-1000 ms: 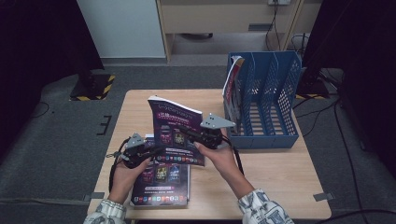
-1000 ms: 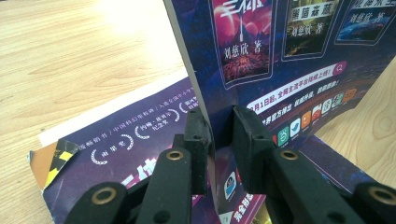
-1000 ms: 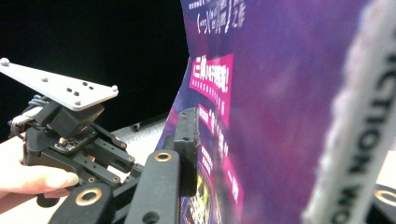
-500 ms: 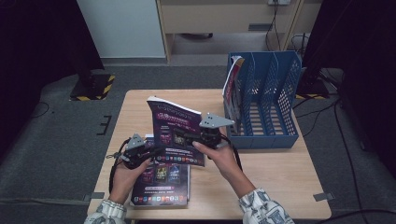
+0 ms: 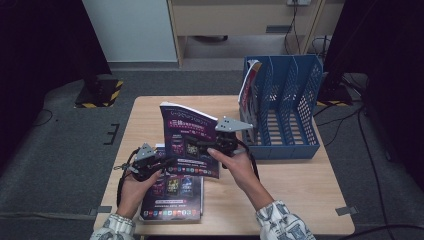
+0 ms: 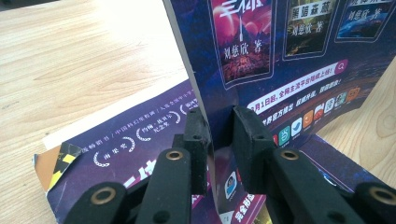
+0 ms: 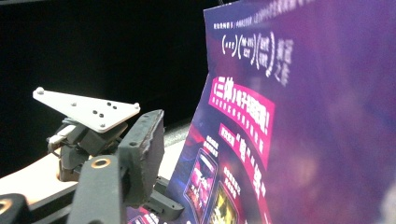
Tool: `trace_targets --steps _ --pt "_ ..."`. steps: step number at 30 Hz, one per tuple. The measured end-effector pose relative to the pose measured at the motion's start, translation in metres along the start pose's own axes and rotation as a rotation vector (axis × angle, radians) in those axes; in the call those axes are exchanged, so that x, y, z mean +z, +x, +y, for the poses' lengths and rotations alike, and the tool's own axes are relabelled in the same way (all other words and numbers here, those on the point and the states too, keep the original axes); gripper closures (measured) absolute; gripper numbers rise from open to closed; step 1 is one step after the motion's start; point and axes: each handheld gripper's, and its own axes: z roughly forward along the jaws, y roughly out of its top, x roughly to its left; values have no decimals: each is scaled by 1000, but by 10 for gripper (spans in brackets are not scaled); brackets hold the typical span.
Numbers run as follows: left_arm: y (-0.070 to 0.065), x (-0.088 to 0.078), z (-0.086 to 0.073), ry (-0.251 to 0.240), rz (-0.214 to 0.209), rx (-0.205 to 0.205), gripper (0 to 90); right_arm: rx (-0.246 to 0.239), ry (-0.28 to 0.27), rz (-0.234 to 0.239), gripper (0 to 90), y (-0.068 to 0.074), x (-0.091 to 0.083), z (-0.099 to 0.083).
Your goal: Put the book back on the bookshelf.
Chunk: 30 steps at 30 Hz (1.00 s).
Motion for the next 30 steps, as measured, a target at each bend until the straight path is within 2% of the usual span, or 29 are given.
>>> trace_targets --steps 2,4,7,15,20,23,30 --pt "0 0 0 3 0 4 755 -4 2 13 361 0 -1 2" --pt "0 0 0 1 2 7 755 -27 -8 -1 359 3 -2 4" --pt "0 0 0 0 1 6 755 -42 -13 9 347 5 -3 7" --pt "0 0 -1 -1 -1 3 755 -102 -33 -38 612 7 -6 7" --pt "0 0 -1 -4 -2 4 754 -95 -51 -35 761 6 -8 7" --pt "0 -1 -1 -5 -2 6 754 -93 -55 -32 801 5 -9 7" --pt "0 -1 -1 -4 -3 8 753 -93 -60 -30 818 6 -9 8"
